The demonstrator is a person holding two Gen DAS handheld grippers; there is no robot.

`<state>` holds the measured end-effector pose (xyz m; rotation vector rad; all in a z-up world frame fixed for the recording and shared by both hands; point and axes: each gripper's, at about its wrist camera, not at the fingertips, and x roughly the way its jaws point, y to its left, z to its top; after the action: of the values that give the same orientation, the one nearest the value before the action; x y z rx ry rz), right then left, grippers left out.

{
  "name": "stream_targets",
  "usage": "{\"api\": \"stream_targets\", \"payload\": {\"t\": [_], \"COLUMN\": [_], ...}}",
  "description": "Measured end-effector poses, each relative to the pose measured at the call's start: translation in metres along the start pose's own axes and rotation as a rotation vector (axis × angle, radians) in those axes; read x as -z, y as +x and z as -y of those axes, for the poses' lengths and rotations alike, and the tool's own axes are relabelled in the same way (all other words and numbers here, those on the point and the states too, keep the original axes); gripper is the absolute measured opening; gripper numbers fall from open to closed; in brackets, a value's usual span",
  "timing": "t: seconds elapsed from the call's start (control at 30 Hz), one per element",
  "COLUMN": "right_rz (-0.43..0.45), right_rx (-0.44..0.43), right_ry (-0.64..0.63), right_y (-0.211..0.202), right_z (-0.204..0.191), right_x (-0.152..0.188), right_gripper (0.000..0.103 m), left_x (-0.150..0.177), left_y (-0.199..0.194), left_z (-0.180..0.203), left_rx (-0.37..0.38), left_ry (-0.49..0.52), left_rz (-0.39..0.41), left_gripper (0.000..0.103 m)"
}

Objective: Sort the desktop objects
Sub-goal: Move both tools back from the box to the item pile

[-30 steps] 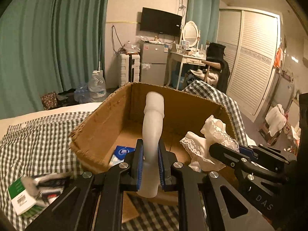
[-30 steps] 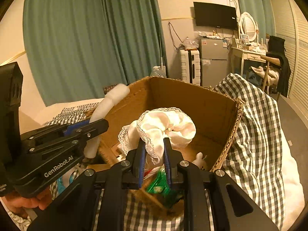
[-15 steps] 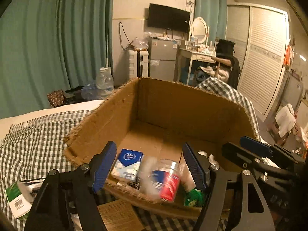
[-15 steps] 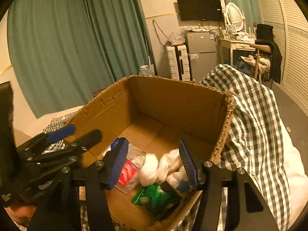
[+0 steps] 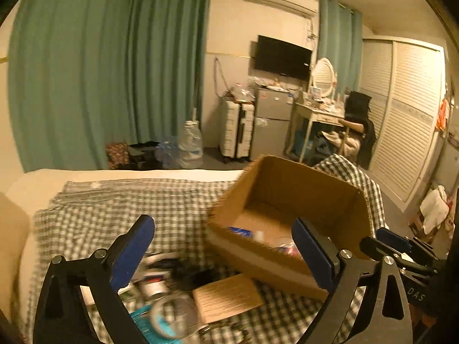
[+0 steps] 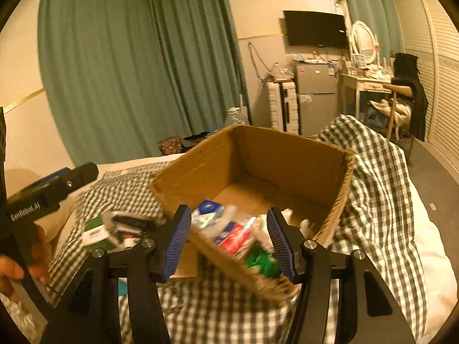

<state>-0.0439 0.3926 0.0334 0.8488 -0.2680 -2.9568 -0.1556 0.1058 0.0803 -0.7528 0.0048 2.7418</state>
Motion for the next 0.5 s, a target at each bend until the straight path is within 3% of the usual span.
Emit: {"api": "stream_targets", "payload": {"t": [0.23,0.5], "right_rz": [-0.058,-0.205], "right_rx": [-0.072,-0.139], "right_ry": [-0.070,-0.150], "right_y": [0.000,0.035], "right_z": [-0.046,-0.085], "right_x": [0.035,0.093], "right_gripper": [0.055,0.055], "left_x": [0.041,0.130], "left_y": [-0.028,-0.005], "left_z": [-0.053,-0.084], "left_rx": [-0.086,-0.153], "left_ry": [-0.021,-0.086], "left_rz": [-0.041,-0.165], "left_gripper": [0.103,0.103]}}
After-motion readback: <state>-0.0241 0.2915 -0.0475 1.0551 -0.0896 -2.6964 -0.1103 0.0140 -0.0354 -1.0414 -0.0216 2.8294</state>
